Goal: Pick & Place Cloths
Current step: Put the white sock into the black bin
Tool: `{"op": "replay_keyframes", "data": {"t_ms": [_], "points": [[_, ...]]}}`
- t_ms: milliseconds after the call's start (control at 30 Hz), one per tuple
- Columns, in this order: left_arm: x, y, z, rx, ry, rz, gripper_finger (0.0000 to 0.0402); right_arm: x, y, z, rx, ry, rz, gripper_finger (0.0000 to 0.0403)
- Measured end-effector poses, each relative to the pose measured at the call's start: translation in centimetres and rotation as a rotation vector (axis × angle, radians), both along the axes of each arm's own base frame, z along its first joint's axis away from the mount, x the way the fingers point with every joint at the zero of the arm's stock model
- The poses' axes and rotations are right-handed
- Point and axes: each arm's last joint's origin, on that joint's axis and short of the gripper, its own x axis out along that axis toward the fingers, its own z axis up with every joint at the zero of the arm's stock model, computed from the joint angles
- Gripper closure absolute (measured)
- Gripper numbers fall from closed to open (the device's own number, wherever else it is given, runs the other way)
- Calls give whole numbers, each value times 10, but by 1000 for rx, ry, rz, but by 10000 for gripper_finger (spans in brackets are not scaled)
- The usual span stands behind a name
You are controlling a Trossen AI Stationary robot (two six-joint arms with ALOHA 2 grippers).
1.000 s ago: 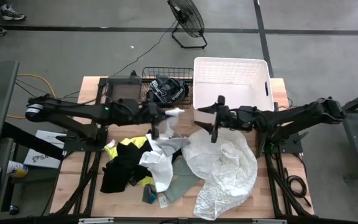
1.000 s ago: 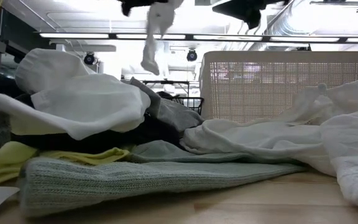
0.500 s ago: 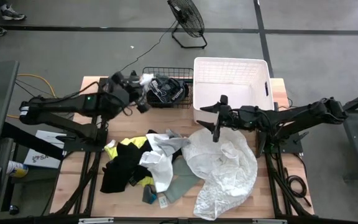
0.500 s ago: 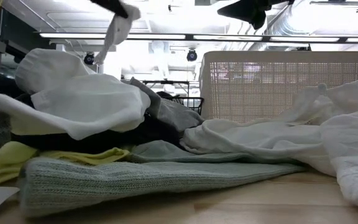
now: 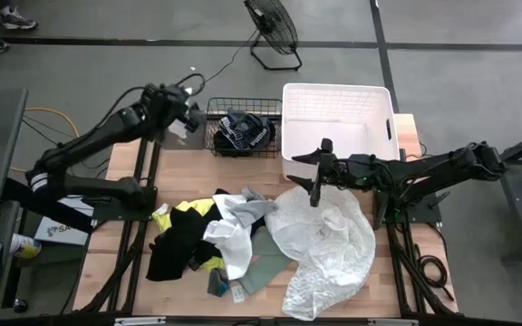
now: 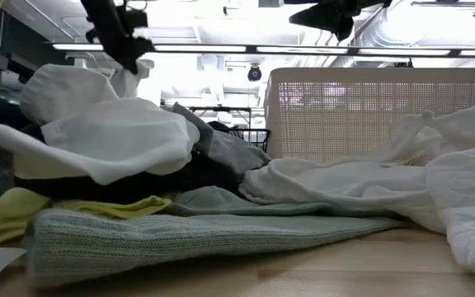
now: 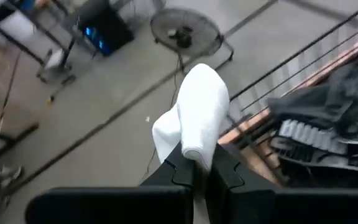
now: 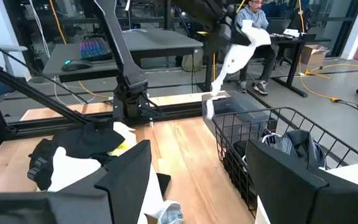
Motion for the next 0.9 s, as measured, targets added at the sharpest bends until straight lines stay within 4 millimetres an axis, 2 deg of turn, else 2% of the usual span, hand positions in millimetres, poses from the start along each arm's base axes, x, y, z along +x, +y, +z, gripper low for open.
{"op": "replay_keyframes", "data": {"t_ms": [167, 467, 633, 900], "points": [[-1, 26, -12, -64, 88, -18, 397, 0, 0, 0, -1, 2, 0, 149], [5, 65, -50, -226, 319, -110, 397, 0, 0, -2, -5, 25, 0, 149], [4, 78, -71, -363, 356, -137, 397, -1, 0, -4, -4, 46, 0, 149], [9, 87, -98, -518, 401, -146, 397, -1, 0, -6, 16, 59, -3, 149]]}}
